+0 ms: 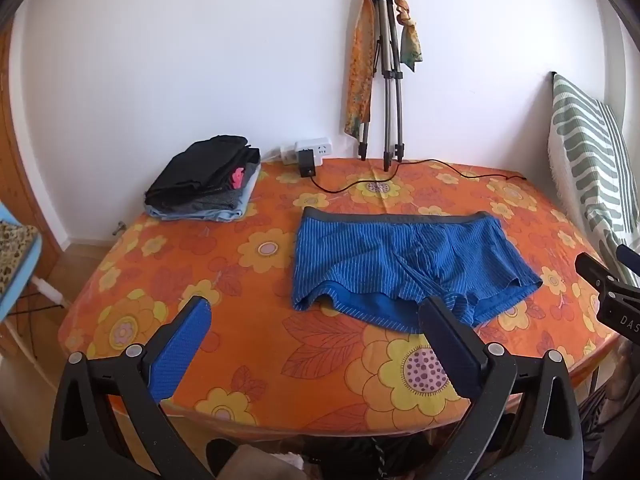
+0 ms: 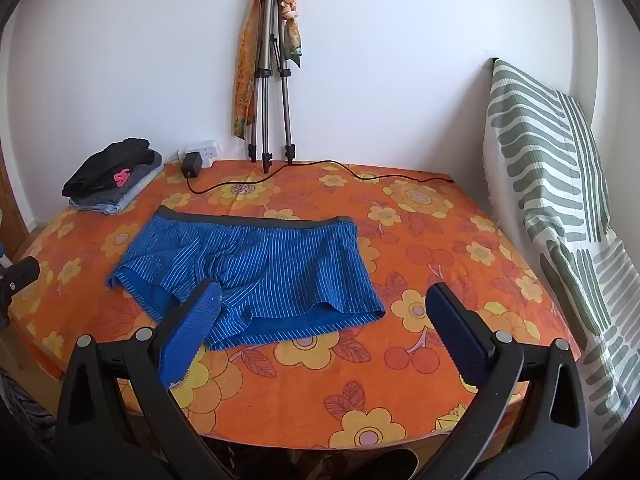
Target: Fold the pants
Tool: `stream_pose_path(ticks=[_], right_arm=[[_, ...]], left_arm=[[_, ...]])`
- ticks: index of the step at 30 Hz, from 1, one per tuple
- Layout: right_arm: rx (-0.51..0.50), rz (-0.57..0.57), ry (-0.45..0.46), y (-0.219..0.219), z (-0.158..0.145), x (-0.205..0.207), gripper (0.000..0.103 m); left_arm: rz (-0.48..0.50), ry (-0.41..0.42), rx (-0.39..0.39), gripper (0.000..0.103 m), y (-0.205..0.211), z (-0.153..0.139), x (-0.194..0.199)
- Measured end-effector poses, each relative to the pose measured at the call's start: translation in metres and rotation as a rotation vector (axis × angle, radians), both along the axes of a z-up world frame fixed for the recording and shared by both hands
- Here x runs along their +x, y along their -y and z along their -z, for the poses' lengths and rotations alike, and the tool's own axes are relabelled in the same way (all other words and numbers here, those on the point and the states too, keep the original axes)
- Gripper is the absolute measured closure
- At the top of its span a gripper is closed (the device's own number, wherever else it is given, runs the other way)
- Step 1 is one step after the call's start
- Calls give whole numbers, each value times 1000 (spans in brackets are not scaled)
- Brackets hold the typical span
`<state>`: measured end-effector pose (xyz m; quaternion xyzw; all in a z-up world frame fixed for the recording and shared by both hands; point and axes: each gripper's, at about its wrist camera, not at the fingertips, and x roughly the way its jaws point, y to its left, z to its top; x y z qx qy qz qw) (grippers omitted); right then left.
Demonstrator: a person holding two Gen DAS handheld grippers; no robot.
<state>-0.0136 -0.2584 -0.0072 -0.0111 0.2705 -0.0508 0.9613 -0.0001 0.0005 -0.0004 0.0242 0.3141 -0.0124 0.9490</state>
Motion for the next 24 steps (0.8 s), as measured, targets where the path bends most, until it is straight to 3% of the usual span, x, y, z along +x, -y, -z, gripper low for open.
stream_pose_path(ticks=[11,12,24], right_arm=[[2,-3,-7,0,-1,-1,0],[1,-4,-7,0,-1,0,0],[-2,-2,-8,-1,-2,1,0]], left_arm=[[19,-23,-52,0,-4,-3,7],[-16,11,-20,0,-4,-5,0],[-32,26,-26,0,-8,-8,-2]])
